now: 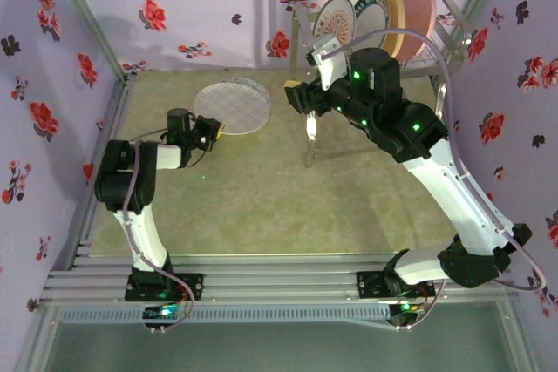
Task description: Unload the plates from the dish rack
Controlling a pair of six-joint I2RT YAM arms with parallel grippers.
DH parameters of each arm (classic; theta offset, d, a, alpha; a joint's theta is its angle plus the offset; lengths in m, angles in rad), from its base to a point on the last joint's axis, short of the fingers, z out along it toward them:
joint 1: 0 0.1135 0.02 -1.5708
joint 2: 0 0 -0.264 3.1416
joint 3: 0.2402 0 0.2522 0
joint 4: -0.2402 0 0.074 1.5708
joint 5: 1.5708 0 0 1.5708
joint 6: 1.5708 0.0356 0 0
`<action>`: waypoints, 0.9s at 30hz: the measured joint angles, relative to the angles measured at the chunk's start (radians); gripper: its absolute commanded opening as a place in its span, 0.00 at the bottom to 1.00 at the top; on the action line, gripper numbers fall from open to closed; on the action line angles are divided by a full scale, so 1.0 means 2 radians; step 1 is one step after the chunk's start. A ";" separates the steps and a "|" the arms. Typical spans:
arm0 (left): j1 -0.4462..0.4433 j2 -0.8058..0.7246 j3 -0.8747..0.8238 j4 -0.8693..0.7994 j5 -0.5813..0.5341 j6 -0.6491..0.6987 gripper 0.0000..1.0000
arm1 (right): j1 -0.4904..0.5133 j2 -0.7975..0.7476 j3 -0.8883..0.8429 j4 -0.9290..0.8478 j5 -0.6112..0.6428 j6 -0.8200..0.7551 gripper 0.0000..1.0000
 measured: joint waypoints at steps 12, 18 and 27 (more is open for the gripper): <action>0.004 0.012 0.019 -0.008 0.013 0.008 0.03 | 0.000 0.000 0.000 -0.001 0.000 0.000 0.76; 0.007 0.019 0.036 -0.020 0.019 0.010 0.10 | 0.000 0.001 0.000 -0.001 0.000 0.000 0.76; 0.009 0.023 0.073 -0.068 0.027 0.026 0.21 | 0.000 0.003 0.000 -0.001 0.000 0.000 0.76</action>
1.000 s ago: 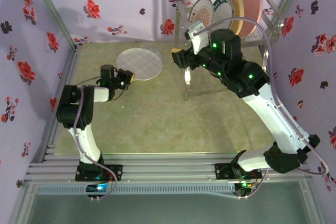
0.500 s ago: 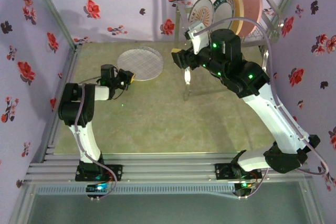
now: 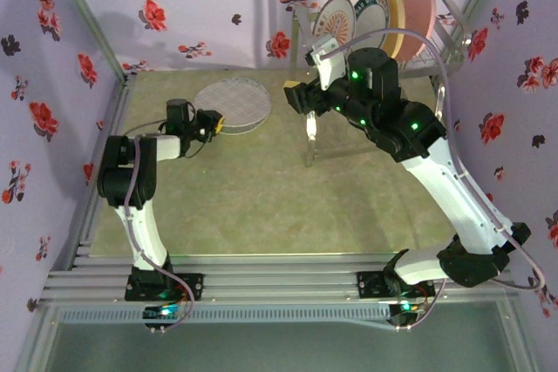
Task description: Unload the plates from the dish rack
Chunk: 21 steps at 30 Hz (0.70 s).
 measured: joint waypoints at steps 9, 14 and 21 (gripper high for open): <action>0.000 0.009 0.036 -0.082 0.006 0.022 0.34 | 0.000 0.000 0.000 0.000 0.000 0.000 0.76; 0.001 0.009 0.058 -0.132 0.007 0.033 0.35 | 0.000 0.000 0.000 0.000 0.000 0.000 0.76; 0.002 0.010 0.096 -0.212 0.006 0.050 0.36 | 0.000 0.002 0.000 0.000 0.000 0.000 0.76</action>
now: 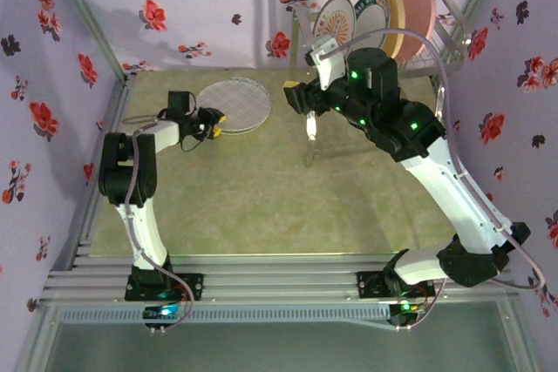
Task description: Unload the plates from the dish rack
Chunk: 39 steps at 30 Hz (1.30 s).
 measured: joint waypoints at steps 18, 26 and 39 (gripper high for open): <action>0.001 0.010 0.061 -0.161 -0.026 0.043 0.39 | 0.000 0.005 0.000 0.000 0.000 0.000 0.77; 0.003 0.023 0.084 -0.182 -0.033 0.053 0.40 | -0.001 0.005 0.000 0.000 0.000 0.000 0.77; 0.005 0.033 0.097 -0.196 -0.043 0.065 0.43 | -0.007 0.005 0.002 -0.001 0.026 -0.001 0.76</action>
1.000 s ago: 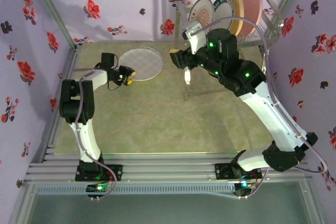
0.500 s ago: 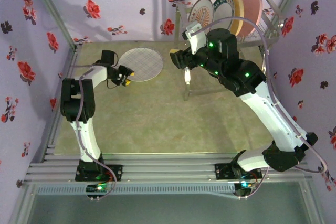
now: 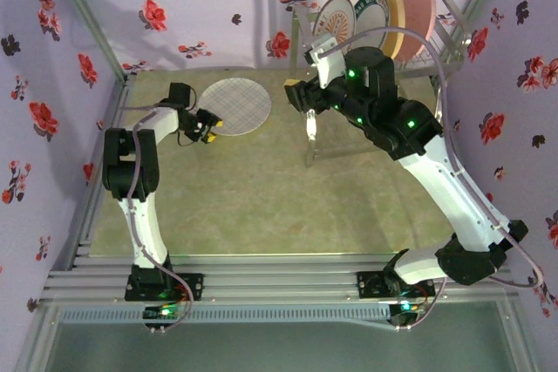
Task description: Unload the plates from the dish rack
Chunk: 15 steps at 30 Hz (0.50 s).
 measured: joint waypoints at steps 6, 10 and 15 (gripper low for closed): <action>-0.001 -0.049 0.000 -0.026 -0.021 0.007 0.52 | -0.022 -0.013 0.021 0.001 0.071 -0.009 0.77; -0.009 -0.122 0.003 -0.038 -0.043 0.012 0.54 | -0.058 -0.032 0.046 0.013 0.140 -0.023 0.78; -0.042 -0.210 0.031 -0.038 -0.069 0.018 0.57 | -0.175 -0.020 0.125 0.006 0.189 -0.014 0.79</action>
